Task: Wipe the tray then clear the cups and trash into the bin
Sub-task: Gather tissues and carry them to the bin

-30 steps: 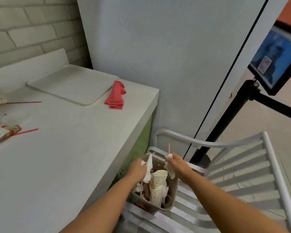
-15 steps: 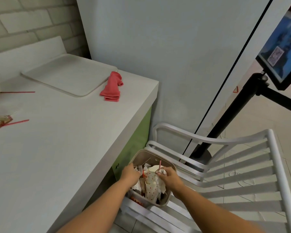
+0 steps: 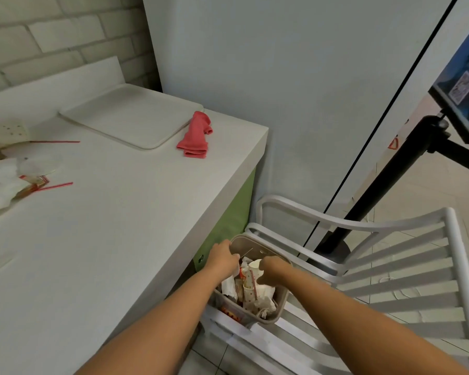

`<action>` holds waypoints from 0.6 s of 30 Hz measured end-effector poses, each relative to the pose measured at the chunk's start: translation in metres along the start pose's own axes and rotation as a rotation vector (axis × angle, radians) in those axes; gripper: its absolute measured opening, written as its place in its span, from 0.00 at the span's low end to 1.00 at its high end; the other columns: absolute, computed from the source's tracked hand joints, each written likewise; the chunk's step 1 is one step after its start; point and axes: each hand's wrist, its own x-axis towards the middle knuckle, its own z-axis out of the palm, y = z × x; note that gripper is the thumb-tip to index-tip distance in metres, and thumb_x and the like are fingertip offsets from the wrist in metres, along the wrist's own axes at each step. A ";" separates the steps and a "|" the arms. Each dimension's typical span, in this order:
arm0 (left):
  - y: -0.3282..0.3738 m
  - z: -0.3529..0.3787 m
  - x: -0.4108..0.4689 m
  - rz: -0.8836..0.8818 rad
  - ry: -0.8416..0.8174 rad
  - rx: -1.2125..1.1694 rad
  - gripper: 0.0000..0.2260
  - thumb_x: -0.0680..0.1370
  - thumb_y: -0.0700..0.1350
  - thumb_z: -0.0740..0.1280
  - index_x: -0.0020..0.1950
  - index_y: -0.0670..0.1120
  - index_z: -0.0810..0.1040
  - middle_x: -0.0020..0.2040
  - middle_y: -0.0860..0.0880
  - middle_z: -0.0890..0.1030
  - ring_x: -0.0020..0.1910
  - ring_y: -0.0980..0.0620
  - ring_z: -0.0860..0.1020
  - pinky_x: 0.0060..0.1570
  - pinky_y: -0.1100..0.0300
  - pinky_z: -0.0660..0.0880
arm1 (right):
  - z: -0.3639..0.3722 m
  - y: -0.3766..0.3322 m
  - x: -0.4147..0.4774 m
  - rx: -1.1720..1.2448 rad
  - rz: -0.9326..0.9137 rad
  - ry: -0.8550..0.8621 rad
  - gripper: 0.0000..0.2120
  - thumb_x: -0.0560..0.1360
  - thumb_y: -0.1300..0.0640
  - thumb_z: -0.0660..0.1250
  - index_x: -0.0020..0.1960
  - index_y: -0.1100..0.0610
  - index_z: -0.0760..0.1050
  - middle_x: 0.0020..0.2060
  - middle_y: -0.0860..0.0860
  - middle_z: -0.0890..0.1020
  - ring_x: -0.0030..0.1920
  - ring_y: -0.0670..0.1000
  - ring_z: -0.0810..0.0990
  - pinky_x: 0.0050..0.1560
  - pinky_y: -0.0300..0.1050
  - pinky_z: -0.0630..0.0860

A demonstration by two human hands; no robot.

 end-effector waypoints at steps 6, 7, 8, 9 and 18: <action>0.020 -0.033 -0.022 0.209 0.188 -0.049 0.08 0.79 0.40 0.60 0.55 0.43 0.77 0.54 0.44 0.80 0.48 0.51 0.77 0.50 0.60 0.74 | -0.057 -0.035 -0.023 -0.081 0.016 0.015 0.16 0.79 0.58 0.62 0.33 0.61 0.69 0.32 0.54 0.85 0.26 0.48 0.73 0.37 0.41 0.76; 0.026 -0.040 -0.028 0.255 0.229 -0.074 0.08 0.79 0.40 0.60 0.54 0.43 0.78 0.52 0.44 0.81 0.46 0.50 0.78 0.50 0.58 0.76 | -0.067 -0.041 -0.028 -0.127 0.003 0.048 0.17 0.78 0.58 0.63 0.31 0.59 0.68 0.25 0.52 0.82 0.26 0.48 0.72 0.41 0.42 0.77; 0.031 -0.048 -0.034 0.294 0.272 -0.102 0.08 0.79 0.40 0.60 0.53 0.42 0.78 0.50 0.45 0.82 0.45 0.50 0.78 0.49 0.57 0.77 | -0.077 -0.047 -0.033 -0.162 -0.009 0.078 0.17 0.77 0.58 0.63 0.29 0.59 0.69 0.19 0.50 0.78 0.25 0.47 0.72 0.44 0.42 0.76; 0.034 -0.059 -0.040 0.332 0.323 -0.125 0.09 0.79 0.40 0.60 0.53 0.42 0.79 0.48 0.45 0.82 0.43 0.51 0.77 0.46 0.59 0.76 | -0.087 -0.055 -0.037 -0.167 -0.018 0.093 0.18 0.77 0.57 0.62 0.29 0.59 0.70 0.15 0.49 0.74 0.24 0.47 0.72 0.44 0.42 0.75; -0.019 -0.159 -0.072 0.335 0.689 -0.120 0.08 0.79 0.40 0.60 0.53 0.43 0.77 0.46 0.52 0.75 0.43 0.55 0.73 0.44 0.67 0.68 | -0.121 -0.163 -0.073 -0.100 -0.287 0.277 0.11 0.76 0.53 0.63 0.37 0.58 0.75 0.21 0.48 0.77 0.27 0.48 0.73 0.36 0.40 0.72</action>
